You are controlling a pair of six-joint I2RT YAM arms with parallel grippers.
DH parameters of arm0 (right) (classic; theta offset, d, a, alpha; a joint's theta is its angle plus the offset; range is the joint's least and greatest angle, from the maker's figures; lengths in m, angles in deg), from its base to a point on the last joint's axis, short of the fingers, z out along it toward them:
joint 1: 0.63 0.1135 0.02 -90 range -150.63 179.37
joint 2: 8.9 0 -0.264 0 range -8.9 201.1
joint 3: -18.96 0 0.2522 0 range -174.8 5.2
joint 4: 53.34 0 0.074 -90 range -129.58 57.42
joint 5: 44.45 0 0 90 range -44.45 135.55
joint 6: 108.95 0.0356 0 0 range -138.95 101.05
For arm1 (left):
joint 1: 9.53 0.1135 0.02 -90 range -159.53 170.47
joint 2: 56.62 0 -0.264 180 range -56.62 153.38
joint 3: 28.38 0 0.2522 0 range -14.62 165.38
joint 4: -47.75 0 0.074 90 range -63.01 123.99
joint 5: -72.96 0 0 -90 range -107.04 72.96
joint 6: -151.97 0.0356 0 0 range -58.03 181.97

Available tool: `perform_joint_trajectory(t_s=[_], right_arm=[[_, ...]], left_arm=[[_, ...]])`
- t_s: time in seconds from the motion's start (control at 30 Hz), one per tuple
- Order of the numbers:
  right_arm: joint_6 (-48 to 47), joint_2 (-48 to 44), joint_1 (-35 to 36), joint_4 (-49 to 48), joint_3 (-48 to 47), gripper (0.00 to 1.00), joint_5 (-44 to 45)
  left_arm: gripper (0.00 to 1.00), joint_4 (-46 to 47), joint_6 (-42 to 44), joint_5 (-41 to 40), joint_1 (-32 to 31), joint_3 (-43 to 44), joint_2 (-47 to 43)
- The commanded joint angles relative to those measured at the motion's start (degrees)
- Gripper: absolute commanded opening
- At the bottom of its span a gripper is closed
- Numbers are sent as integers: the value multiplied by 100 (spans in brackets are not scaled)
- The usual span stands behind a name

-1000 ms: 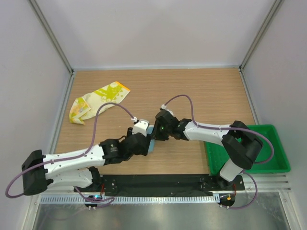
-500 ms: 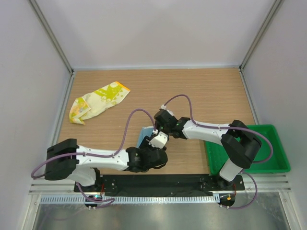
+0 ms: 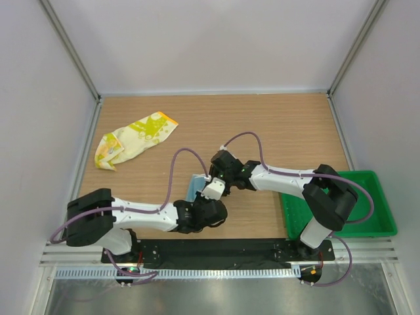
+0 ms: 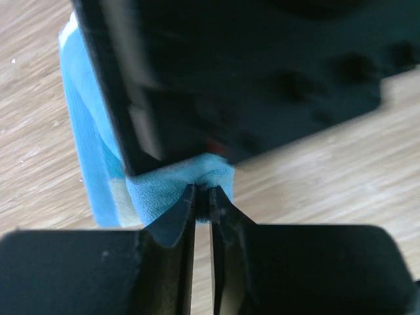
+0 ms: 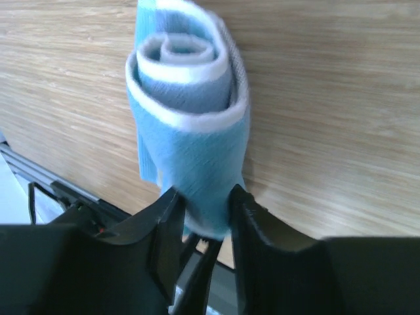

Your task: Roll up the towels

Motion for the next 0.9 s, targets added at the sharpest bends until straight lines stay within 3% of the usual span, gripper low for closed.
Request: perform_joint_trajectory(t_s=[0.0, 0.03, 0.13, 0.17, 0.27, 0.47, 0.6, 0.87], right_arm=[[109, -342, 87, 119, -99, 41, -404], [109, -377, 61, 128, -90, 54, -352], [100, -597, -18, -30, 15, 68, -255], [109, -745, -114, -91, 50, 78, -237], [83, -931, -290, -250, -2, 89, -185], [-181, -1133, -747, -65, -196, 92, -219], [-233, -1291, -1186, -223, 41, 92, -482], [-190, -1388, -1336, -996, 595, 92, -1045]], left_arm=[[10, 570, -77, 364, 397, -290, -294], [9, 666, -42, 644, 563, -491, -391], [10, 948, -24, 980, 766, -756, -821], [10, 1079, -6, 1163, 871, -931, -918], [11, 1238, 11, 1559, 1082, -1212, -1331], [12, 1563, 134, 2104, 1329, -1512, -2035], [12, 1959, -58, 2947, 1898, -1872, -2334], [13, 2539, -673, 4021, 2893, -2409, -2922]])
